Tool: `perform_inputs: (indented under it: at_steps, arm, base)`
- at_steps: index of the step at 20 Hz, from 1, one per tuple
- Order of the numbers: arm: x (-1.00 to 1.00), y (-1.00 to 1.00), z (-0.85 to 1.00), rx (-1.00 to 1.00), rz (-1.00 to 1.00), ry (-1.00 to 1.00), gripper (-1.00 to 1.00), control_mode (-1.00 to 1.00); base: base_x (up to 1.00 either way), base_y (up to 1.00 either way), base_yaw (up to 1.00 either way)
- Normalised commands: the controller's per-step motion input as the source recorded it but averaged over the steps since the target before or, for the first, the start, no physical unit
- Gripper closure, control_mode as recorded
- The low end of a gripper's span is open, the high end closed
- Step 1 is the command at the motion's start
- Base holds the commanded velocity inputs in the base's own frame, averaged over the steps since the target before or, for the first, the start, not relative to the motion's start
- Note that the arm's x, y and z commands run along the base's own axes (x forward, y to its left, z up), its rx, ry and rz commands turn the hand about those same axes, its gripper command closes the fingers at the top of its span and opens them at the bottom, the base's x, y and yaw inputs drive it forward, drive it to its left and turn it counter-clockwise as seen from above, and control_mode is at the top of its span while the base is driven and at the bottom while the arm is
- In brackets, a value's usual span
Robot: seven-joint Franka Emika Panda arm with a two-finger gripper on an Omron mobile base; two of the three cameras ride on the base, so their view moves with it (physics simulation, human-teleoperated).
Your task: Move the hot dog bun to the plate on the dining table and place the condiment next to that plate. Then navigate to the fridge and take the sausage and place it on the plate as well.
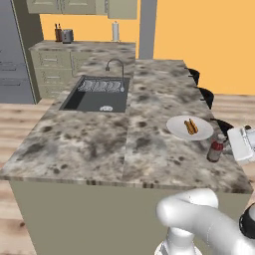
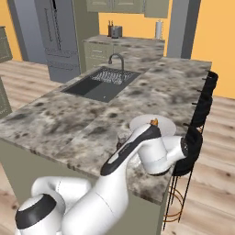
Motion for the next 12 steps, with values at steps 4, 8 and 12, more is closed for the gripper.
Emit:
perform_inputs:
  at_steps: [4,8,12]
  arm:
    - [0.3,-0.29,-0.57,-0.02,0.11,-0.13,1.0,-1.0]
    - [0.48,-0.23,-0.53,-0.02,0.01,-0.08,1.0,-1.0]
    - [0.59,-0.03,-0.34,-0.04,-0.02,0.0,1.0,-1.0]
  base:
    - [0.0,0.0,0.0]
    - [0.0,0.0,0.0]
    - [0.0,0.0,0.0]
